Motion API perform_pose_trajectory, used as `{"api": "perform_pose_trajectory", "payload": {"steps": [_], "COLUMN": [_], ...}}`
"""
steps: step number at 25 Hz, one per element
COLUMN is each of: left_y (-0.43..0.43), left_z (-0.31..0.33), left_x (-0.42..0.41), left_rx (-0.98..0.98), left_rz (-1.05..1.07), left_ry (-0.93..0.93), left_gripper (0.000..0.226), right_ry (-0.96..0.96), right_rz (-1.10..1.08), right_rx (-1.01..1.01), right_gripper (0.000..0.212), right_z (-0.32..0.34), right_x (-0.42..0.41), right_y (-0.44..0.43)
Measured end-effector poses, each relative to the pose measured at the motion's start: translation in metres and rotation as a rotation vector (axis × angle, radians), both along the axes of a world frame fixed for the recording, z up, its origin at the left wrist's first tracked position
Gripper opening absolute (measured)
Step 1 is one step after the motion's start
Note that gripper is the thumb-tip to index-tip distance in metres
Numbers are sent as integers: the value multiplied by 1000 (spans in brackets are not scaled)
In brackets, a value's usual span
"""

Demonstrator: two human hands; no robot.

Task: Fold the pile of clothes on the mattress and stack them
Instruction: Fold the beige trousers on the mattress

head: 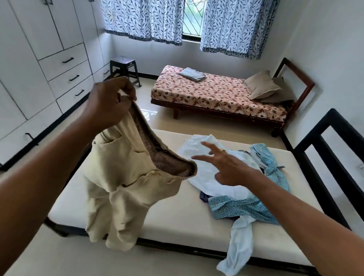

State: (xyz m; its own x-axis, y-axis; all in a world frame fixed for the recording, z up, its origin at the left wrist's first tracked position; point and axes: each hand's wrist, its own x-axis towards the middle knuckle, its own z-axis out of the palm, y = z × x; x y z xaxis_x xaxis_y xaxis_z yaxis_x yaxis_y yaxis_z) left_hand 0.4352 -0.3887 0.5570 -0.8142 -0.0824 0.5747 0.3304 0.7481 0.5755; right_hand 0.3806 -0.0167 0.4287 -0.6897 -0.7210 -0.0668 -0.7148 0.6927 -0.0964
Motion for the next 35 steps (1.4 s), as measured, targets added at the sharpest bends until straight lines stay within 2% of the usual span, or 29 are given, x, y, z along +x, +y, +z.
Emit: {"api": "perform_pose_trajectory", "payload": {"steps": [2, 5, 7, 10, 11, 13, 15, 17, 18, 20, 21, 24, 27, 30, 31, 33, 35], "left_y": [-3, -19, -32, -46, -49, -52, -58, -71, -79, -98, -106, -111, -99, -86, -81, -69, -53], "left_z": [2, 6, 10, 16, 17, 18, 17, 8, 0, -18, -27, -51, -57, -48, -46, -46, -51], "left_x": [2, 9, 16, 27, 29, 30, 30, 27, 25, 22, 23, 24, 22, 24, 27, 31, 30], "left_rx": [-17, 18, 39, -3, -22, -40, -43, -58, -61, -76, -84, -164, -263, -77, -87, -321, -508], "left_rz": [-17, 25, 29, -32, -39, -34, -25, -5, 15, 67, 96, 77, -30, -165, -204, -278, -356], "left_ry": [28, 34, 26, 58, 73, 85, 83, 25, -27, -159, -239, -457, -571, -601, -613, -629, -509], "left_gripper": [26, 26, 25, 28, 29, 32, 33, 36, 39, 45, 46, 54, 55, 19, 32, 44, 41], "right_ry": [-95, -150, -121, 7, 16, 25, 31, 37, 48, 32, 28, 28, 54, 69, 74, 96, 104], "right_rz": [49, -17, -33, 18, 26, 47, 44, 46, 70, 86, 53, -164, -211, -234, -243, -268, -292], "right_rx": [55, 163, 129, -26, -27, 117, 253, 259, 219, 14, -121, -405, -446, -531, -580, -645, -652], "right_gripper": [92, 102, 106, 98, 97, 91, 72, 47, 35, 13, 13, 39, 54, 68, 69, 67, 64], "right_z": [-16, -44, -50, -41, -38, -37, -39, -27, -16, 11, 26, 69, 91, 93, 94, 100, 105], "right_x": [4, 0, -4, -14, -20, -28, -31, -32, -36, -44, -51, -63, -59, -59, -59, -55, -53], "right_y": [-36, -61, -67, -77, -78, -77, -68, -56, -49, -34, -26, 0, 13, 31, 37, 47, 59]}}
